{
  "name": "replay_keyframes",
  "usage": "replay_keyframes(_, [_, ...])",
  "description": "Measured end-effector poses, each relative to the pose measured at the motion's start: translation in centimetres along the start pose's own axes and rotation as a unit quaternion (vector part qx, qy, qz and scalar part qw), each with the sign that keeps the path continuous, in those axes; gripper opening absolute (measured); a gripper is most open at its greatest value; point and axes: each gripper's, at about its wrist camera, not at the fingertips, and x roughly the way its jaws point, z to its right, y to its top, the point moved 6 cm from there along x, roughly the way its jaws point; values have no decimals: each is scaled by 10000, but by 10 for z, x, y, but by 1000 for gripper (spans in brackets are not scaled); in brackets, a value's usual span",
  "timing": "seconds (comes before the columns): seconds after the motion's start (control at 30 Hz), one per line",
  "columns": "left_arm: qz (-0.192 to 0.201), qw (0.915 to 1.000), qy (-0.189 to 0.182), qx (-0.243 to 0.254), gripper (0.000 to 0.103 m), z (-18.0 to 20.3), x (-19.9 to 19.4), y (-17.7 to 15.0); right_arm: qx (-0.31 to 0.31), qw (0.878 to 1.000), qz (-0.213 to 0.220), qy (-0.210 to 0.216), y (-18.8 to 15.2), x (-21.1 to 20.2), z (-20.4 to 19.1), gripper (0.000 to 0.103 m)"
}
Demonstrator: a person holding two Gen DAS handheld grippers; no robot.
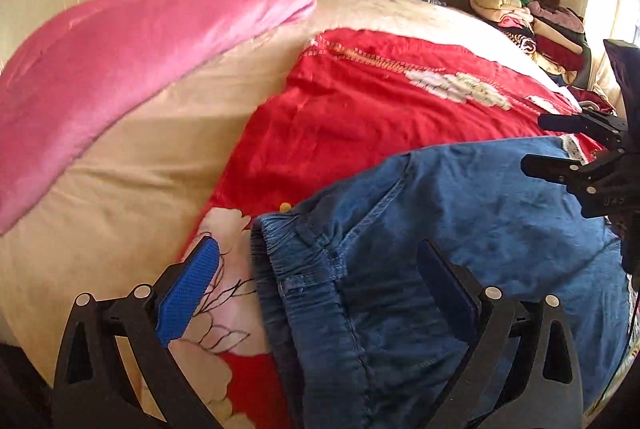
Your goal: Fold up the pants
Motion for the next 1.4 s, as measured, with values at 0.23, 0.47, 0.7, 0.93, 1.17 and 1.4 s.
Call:
replay_keyframes(0.23, [-301, 9987, -299, -274, 97, -13, 36, 1, -577, 9975, -394, -63, 0, 42, -3, 86])
replay_keyframes(0.47, [-436, 9974, -507, -259, 42, -8, 55, 5, -1025, 9937, -450, 28, 6, 62, -22, 86])
replay_keyframes(0.7, [99, 9968, -781, -97, 34, 3, 13, 7, -1255, 9910, -451, 76, 5, 68, -30, 75])
replay_keyframes(0.93, [377, 9968, -705, 89, 34, 16, -18, -3, -824, 9934, 14, 799, 1, 35, -40, 3])
replay_keyframes(1.17, [610, 9951, -777, -10, 34, 14, -46, -15, -700, 9925, 746, 671, -23, -47, -46, 3])
replay_keyframes(1.4, [827, 9893, -1200, -7, 35, 19, -93, -41, -524, 9893, 995, 931, -79, -120, -80, 3])
